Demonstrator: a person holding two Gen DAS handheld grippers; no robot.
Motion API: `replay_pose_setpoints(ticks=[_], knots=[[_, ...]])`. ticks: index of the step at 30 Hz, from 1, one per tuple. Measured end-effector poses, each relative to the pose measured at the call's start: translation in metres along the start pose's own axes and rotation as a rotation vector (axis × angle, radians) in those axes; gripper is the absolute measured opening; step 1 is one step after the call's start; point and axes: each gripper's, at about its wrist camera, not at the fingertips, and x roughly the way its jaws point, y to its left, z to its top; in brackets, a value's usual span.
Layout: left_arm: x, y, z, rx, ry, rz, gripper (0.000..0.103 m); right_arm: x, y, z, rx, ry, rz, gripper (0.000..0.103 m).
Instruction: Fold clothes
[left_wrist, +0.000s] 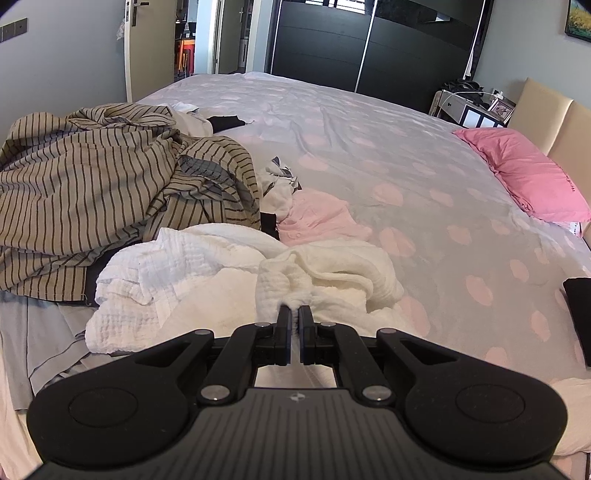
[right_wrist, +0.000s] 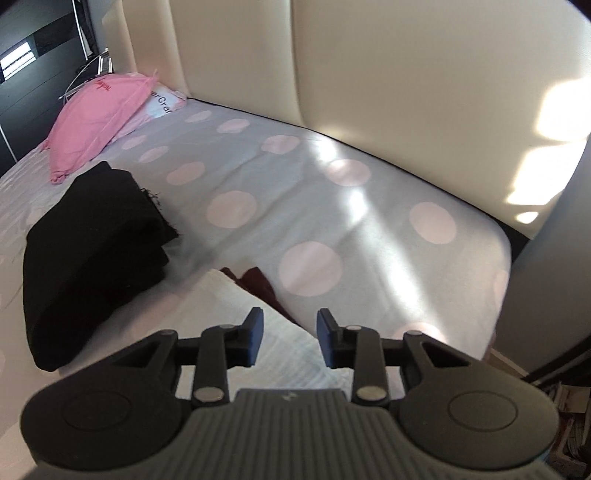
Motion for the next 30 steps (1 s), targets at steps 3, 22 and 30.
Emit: replay_pose_setpoints(ticks=[3,22,30], knots=[[0.003,-0.001,0.001,0.007,0.003,0.008,0.002,0.013,0.023,0.009,-0.050,0.009,0.015,0.039],[0.033,-0.016,0.001,0.069,0.040,0.096,0.002,0.116,0.097,0.044,-0.271,0.083,0.107,0.054],[0.040,-0.022,0.004,0.082,0.041,0.103,0.002,0.152,0.111,0.035,-0.368,0.169,0.040,0.050]])
